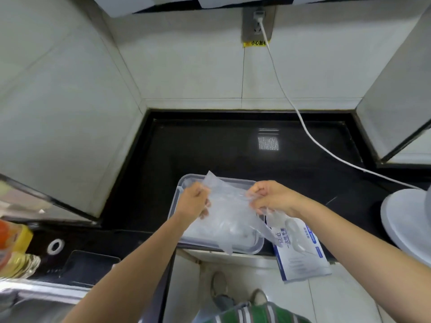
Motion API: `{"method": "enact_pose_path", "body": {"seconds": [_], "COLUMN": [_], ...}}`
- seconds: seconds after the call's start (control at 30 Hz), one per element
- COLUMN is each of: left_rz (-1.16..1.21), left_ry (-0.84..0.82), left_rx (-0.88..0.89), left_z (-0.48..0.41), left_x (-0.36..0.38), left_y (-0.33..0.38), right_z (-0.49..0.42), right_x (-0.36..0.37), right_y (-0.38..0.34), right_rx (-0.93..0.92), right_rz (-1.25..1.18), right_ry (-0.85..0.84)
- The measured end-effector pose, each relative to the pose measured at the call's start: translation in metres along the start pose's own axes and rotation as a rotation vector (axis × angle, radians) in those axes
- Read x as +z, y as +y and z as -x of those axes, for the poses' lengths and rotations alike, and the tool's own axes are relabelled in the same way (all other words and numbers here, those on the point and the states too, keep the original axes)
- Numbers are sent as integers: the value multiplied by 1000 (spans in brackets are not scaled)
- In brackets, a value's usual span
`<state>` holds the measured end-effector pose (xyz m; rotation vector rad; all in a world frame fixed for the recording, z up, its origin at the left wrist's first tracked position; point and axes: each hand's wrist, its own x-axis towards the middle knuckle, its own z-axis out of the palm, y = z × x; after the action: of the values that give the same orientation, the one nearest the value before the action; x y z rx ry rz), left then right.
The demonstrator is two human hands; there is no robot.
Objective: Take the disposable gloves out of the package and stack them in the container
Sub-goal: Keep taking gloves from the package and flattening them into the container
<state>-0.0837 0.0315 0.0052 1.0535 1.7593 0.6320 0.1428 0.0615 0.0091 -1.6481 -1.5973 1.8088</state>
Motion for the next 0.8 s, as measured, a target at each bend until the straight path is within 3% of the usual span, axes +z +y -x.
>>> {"method": "enact_pose_path", "body": {"seconds": [0.13, 0.23, 0.3, 0.37, 0.47, 0.53, 0.67, 0.73, 0.8], "left_rz": [29, -239, -430, -507, -621, -716, -834, -754, -715], "left_ry": [-3, 38, 119, 178, 182, 177, 92, 118, 203], "left_rx": [-36, 36, 112, 169, 189, 145, 85, 91, 265], "left_z": [-4, -14, -19, -19, -19, -21, -27, -29, -29], "left_x": [1, 5, 5, 4, 8, 12, 17, 15, 15], "left_y": [-6, -19, -30, -37, -41, -46, -55, -56, -56], "right_z": [-8, -17, -19, -14, -11, -22, -49, -55, -59], "right_x": [11, 15, 16, 23, 49, 69, 90, 98, 104], "right_y": [-9, -13, -18, -27, -36, -27, 9, 18, 22], "right_rx": [22, -2, -153, -436, -688, -568, -34, 74, 109], "right_rz": [81, 222, 427, 498, 464, 566, 896, 944, 975], "right_ry": [-37, 47, 262, 467, 451, 286, -8, -71, -99]}}
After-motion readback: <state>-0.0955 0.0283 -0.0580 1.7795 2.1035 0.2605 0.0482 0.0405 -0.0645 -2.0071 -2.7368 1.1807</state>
